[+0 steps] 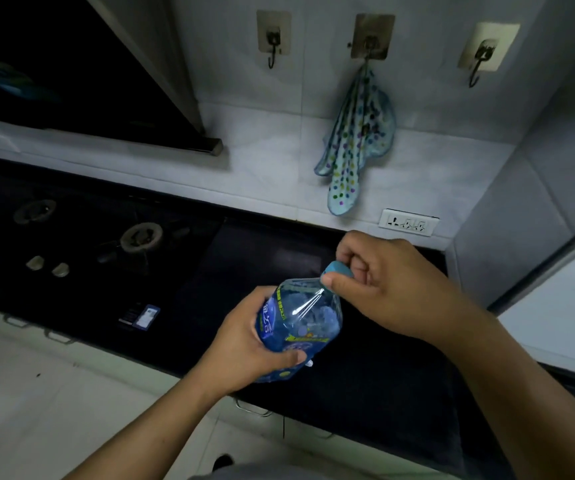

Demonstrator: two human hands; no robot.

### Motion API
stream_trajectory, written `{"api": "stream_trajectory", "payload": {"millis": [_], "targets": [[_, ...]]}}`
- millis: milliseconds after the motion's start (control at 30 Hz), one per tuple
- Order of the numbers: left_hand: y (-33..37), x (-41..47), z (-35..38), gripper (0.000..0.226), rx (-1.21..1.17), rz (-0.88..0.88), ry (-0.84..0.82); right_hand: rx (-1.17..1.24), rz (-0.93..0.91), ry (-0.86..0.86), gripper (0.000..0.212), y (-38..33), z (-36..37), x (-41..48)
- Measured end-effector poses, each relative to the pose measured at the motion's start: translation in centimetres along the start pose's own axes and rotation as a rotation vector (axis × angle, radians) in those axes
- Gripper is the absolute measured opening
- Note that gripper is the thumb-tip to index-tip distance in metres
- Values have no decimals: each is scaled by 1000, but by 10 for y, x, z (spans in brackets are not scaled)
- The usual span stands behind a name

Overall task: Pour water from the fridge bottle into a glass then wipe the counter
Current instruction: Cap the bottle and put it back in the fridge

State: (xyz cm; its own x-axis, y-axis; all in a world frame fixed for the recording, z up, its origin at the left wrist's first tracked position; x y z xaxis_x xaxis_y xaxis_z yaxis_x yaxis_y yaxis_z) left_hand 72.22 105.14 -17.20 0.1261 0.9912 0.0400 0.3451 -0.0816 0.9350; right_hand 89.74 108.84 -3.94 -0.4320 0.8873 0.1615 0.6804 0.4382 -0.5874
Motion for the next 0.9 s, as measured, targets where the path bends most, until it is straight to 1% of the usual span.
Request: {"api": "stream_trajectory", "payload": {"millis": [100, 133, 233, 300, 367, 400, 467, 500, 533, 567, 600, 633, 667, 700, 733, 767, 833, 867, 900], "targets": [[3, 2, -1, 76, -28, 8, -13, 123, -90, -121, 13, -12, -2, 2], [4, 2, -2, 77, -42, 6, -28, 145, -136, -173, 16, -16, -3, 1], [8, 5, 0, 78, -83, -7, -132, 166, -233, -301, 36, -25, -8, -2], [10, 6, 2, 80, -116, -22, -205, 165, -293, -310, 39, -32, -13, -4], [12, 6, 5, 81, -141, -28, -274, 156, -335, -295, 38, -36, -18, -4], [13, 5, 7, 81, -148, -30, -297, 156, -343, -300, 33, -37, -19, -4], [15, 5, 8, 81, -143, -27, -303, 100, -275, -267, 12, -34, -21, 0], [16, 6, 8, 80, -127, -24, -288, -5, -208, -208, 29, -29, -23, 5], [17, 7, 8, 80, -111, -21, -271, -131, -153, -142, 55, -23, -25, 9], [18, 8, 8, 80, -101, -19, -259, -237, -101, -96, 74, -19, -25, 11], [18, 9, 8, 80, -102, -22, -250, -285, -73, -70, 82, -16, -25, 11], [19, 11, 8, 79, -112, -28, -236, -238, -65, -81, 80, -15, -24, 9], [19, 13, 7, 79, -127, -36, -220, -126, -85, -115, 65, -16, -22, 7], [20, 15, 6, 79, -138, -38, -205, -17, -111, -174, 42, -17, -19, 4], [21, 17, 4, 79, -138, -35, -194, 25, -151, -235, 26, -19, -16, 3], [23, 18, 4, 79, -124, -28, -191, 33, -185, -253, 23, -20, -14, 2], [23, 20, 4, 78, -83, -25, -193, -21, -172, -163, 13, -16, -18, 6], [23, 20, 4, 77, -81, -34, -193, -35, -148, -120, 21, -14, -21, 9], [23, 20, 4, 77, -95, -41, -193, -4, -129, -119, 27, -13, -21, 9]]}}
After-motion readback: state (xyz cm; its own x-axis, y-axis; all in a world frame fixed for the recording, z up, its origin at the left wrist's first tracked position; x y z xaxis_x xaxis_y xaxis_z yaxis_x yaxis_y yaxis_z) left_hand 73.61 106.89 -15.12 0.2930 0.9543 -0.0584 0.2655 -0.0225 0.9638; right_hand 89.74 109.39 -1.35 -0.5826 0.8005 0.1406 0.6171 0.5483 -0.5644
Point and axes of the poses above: each hand's wrist, its own x-axis towards the middle knuckle, its own z-axis out of the palm, y = z × x, the point moved 9 cm from there along x, towards the middle knuckle, and after that the axes turned 4 degrees about x, right-handed, at the moved point
